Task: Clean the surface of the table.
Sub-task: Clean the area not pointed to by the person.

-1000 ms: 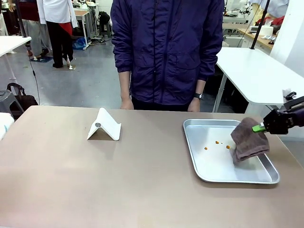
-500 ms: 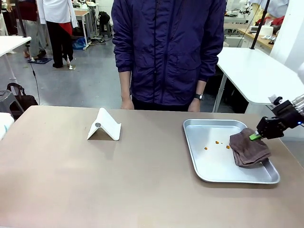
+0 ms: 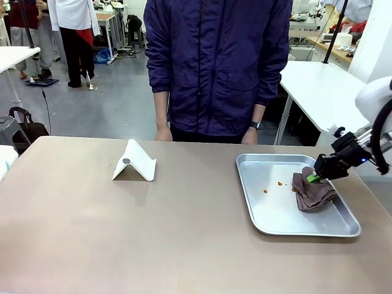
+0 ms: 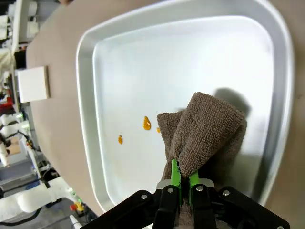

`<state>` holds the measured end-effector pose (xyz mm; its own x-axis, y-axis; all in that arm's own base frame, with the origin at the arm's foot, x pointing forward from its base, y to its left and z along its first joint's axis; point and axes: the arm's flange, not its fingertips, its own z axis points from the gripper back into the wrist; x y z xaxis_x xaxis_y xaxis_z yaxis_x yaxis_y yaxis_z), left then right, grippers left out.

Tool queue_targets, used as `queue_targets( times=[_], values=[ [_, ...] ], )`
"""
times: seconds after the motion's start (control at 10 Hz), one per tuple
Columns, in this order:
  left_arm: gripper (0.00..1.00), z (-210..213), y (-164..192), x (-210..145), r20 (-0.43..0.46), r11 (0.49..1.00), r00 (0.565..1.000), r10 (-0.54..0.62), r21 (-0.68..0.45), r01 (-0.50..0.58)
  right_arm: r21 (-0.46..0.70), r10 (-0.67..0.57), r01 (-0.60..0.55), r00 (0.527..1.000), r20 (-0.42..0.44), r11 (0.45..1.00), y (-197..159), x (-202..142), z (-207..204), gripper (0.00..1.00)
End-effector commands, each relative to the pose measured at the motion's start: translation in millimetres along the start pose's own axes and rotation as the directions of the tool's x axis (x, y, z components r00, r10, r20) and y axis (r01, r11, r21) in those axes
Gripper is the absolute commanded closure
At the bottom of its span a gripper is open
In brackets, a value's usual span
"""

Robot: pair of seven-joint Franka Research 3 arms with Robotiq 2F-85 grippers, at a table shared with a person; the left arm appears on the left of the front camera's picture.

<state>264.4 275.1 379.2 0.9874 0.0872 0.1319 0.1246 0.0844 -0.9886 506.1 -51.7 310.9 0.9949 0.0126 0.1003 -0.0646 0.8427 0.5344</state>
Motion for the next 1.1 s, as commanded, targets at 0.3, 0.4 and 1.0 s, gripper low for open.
queue_targets(
  times=[0.3,0.4,1.0],
  values=[
    [0.78,-3,-5,0,0.02,1.0,1.0,0.009,-0.004,-0.009,-0.035,0.06,-0.061,0.997,-0.044,0.998,53,5,-37,0.93],
    [0.78,-3,-5,0,0.02,1.0,1.0,0.009,-0.004,-0.009,-0.007,0.083,-0.084,0.994,-0.065,0.996,65,6,-46,0.93],
    [0.78,-3,-5,0,0.02,1.0,1.0,0.009,-0.004,-0.009,0.017,0.182,-0.181,0.978,-0.1,0.983,120,14,-88,0.93]
  ],
)
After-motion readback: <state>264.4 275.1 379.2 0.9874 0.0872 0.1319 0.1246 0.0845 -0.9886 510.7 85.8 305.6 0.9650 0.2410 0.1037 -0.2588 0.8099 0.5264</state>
